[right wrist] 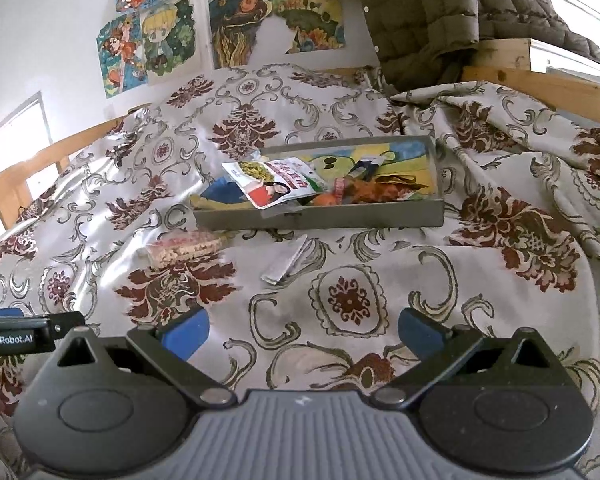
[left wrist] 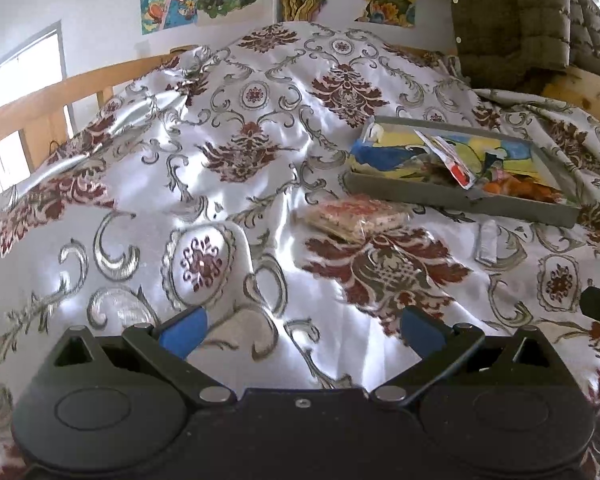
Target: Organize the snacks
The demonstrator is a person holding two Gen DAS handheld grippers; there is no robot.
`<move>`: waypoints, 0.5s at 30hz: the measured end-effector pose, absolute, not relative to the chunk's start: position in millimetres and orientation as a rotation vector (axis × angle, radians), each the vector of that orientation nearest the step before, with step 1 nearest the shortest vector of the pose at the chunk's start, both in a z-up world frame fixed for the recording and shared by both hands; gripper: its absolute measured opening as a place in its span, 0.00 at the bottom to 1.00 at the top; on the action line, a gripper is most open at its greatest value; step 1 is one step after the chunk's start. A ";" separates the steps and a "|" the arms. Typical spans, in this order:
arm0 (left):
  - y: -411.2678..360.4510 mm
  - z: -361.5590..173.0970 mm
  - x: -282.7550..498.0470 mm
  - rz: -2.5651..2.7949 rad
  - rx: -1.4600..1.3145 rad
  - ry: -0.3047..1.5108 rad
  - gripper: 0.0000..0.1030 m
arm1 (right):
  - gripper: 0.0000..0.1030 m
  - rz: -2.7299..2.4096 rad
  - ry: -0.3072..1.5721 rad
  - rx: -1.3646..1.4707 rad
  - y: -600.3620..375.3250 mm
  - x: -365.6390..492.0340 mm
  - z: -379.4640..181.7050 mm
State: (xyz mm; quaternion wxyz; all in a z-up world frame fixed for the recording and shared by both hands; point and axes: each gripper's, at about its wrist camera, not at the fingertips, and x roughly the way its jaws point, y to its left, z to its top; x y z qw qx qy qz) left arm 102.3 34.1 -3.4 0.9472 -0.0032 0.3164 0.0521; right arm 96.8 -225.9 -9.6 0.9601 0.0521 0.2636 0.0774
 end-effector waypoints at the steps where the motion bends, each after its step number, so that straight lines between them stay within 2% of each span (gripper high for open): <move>1: 34.6 -1.8 106.6 0.106 0.003 0.646 0.99 | 1.00 0.158 0.533 0.103 -225.5 99.0 -9.5; 8: 33.3 18.5 136.2 0.075 0.080 0.631 0.99 | 1.00 0.150 0.525 0.101 -225.9 110.3 -7.1; 15: 38.2 22.1 167.5 0.078 -0.004 0.750 0.99 | 1.00 0.129 0.549 0.120 -232.3 113.8 -9.1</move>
